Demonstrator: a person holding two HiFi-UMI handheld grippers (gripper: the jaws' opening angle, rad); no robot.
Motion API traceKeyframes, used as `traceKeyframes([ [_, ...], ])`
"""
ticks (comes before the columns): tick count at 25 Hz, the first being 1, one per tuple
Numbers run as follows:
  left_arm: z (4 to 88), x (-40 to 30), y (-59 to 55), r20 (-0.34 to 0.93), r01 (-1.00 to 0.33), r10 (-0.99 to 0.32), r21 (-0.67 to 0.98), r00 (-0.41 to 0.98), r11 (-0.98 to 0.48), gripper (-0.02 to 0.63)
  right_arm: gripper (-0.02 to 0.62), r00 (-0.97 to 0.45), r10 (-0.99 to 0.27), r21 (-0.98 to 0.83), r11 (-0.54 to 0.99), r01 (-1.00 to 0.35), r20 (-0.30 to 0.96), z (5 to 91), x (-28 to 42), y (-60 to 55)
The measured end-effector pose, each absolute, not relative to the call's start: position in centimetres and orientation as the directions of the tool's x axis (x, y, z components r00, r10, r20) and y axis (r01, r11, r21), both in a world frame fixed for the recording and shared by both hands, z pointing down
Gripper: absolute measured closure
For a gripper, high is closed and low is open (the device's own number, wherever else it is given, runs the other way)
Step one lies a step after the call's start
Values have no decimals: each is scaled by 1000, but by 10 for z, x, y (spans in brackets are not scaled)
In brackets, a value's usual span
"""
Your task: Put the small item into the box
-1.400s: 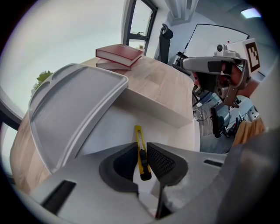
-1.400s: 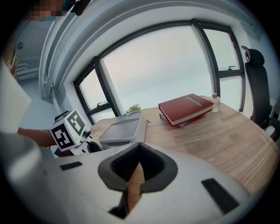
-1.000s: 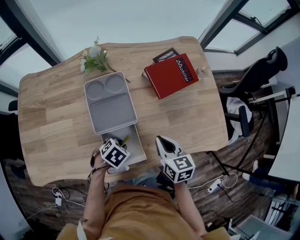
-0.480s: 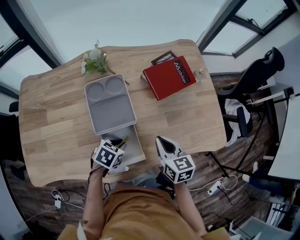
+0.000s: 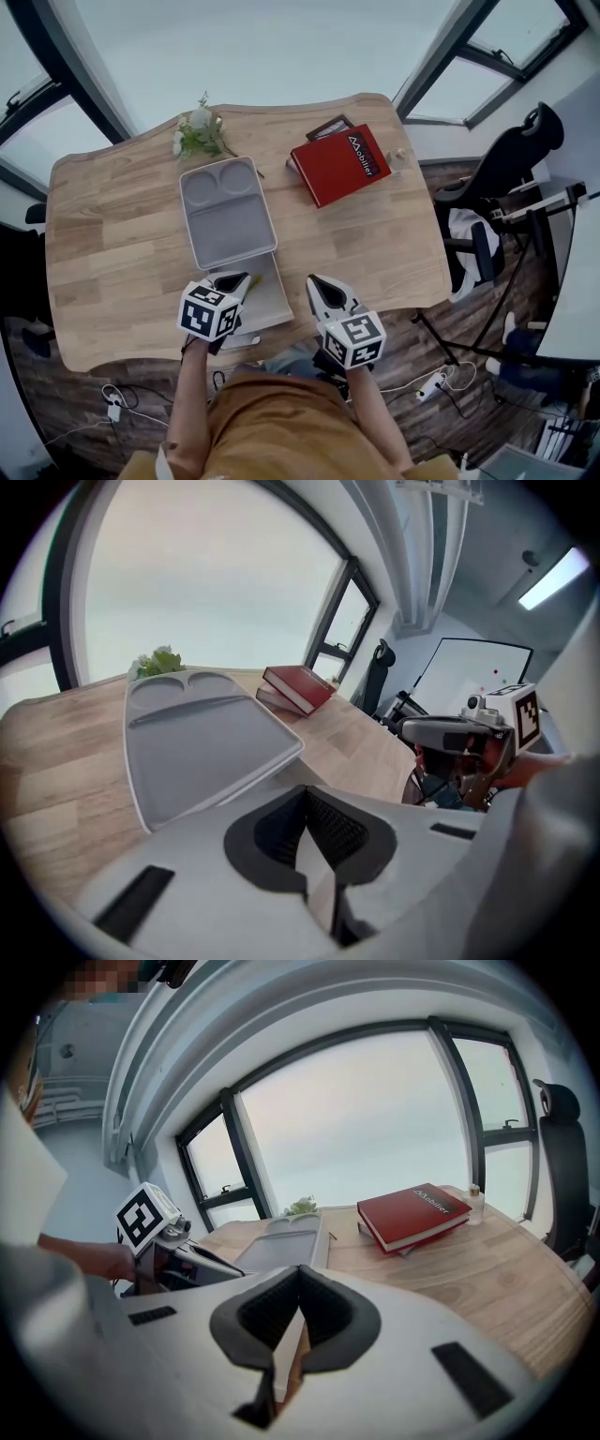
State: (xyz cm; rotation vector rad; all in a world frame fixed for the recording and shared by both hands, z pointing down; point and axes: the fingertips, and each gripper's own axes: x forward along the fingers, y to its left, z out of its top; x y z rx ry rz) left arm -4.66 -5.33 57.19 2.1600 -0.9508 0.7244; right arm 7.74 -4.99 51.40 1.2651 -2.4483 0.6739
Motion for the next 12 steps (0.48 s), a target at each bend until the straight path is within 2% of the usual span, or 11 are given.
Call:
traceKeyframes([
  [12,507,-60,-57,500,-783,-603,394,622,-482,601,591,-595,-720,-268,532,-803,357,469,59,-48],
])
